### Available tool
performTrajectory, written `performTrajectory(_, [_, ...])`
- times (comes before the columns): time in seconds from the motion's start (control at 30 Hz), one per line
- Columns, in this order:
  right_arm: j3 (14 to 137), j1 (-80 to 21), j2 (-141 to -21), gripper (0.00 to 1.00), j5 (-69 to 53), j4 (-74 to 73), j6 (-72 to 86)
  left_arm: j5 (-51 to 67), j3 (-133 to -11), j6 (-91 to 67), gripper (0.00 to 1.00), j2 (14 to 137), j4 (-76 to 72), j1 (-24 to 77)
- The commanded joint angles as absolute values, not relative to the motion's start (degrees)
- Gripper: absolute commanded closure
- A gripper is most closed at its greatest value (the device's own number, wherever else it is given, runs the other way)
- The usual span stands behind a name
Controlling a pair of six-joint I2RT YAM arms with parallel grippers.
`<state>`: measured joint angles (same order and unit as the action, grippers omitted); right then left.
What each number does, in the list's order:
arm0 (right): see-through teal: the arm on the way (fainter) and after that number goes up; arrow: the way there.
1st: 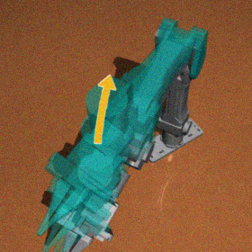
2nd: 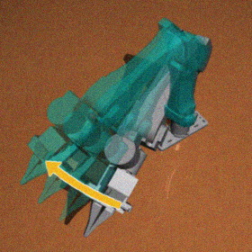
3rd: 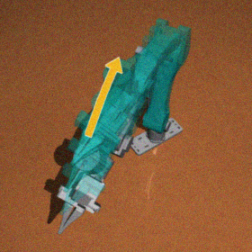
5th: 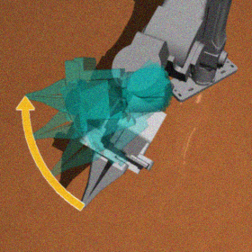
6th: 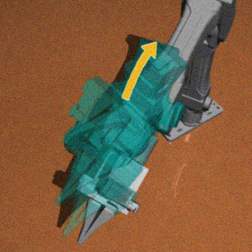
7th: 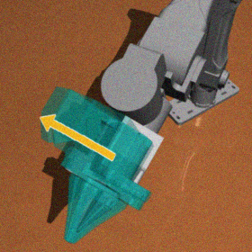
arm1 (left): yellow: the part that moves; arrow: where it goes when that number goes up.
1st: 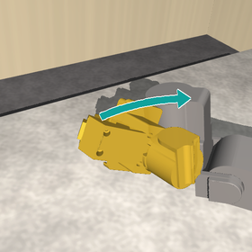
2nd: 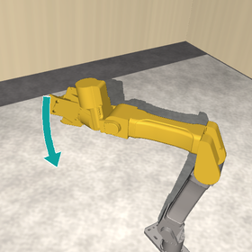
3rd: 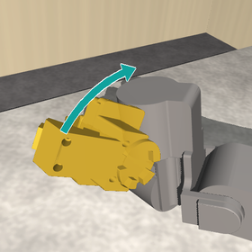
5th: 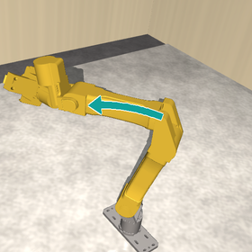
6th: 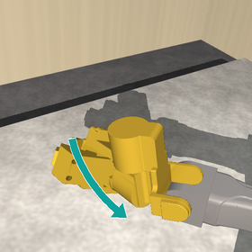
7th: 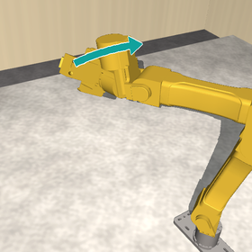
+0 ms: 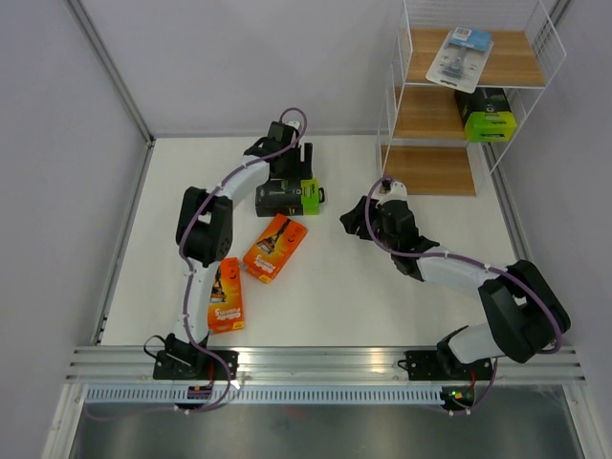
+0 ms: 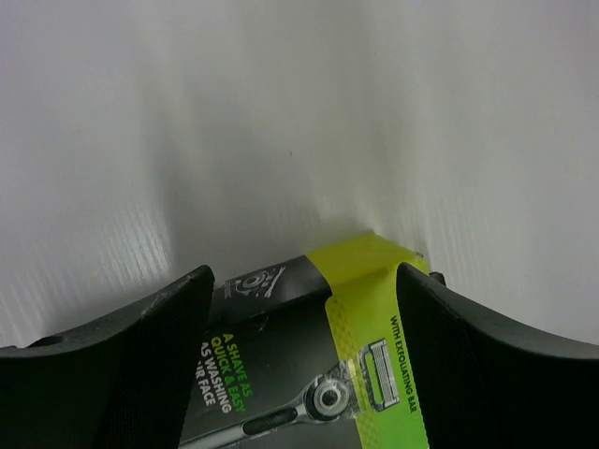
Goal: Place and organize the shaving razors onto the shelf
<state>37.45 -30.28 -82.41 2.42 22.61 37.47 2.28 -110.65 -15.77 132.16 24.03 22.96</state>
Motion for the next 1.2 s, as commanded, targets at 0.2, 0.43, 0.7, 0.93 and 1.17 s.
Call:
performTrajectory(0.2, [35.95, -30.41, -86.99, 0.39, 0.27, 26.61, 42.70, 10.27, -97.66, -10.73, 0.20, 121.66, 24.26, 25.84])
performTrajectory(0.43, [34.55, -30.50, -87.98, 0.40, -3.87, 29.27, 46.67, 12.90, -86.07, -7.03, 0.23, 114.11, 21.81, 30.14])
performTrajectory(0.7, [28.92, -28.92, -75.97, 0.40, -5.54, 22.79, 48.34, 17.84, -75.77, -6.07, 0.24, 105.21, 16.17, 33.04])
performTrajectory(0.93, [23.56, -23.30, -63.73, 0.37, -5.18, 9.49, 46.14, 24.00, -74.26, -3.69, 0.24, 103.27, 13.71, 36.20])
performTrajectory(1.17, [23.54, -18.02, -74.93, 0.42, -22.13, 22.21, 42.63, 11.61, -73.92, -10.10, 0.23, 98.36, 13.54, 36.74])
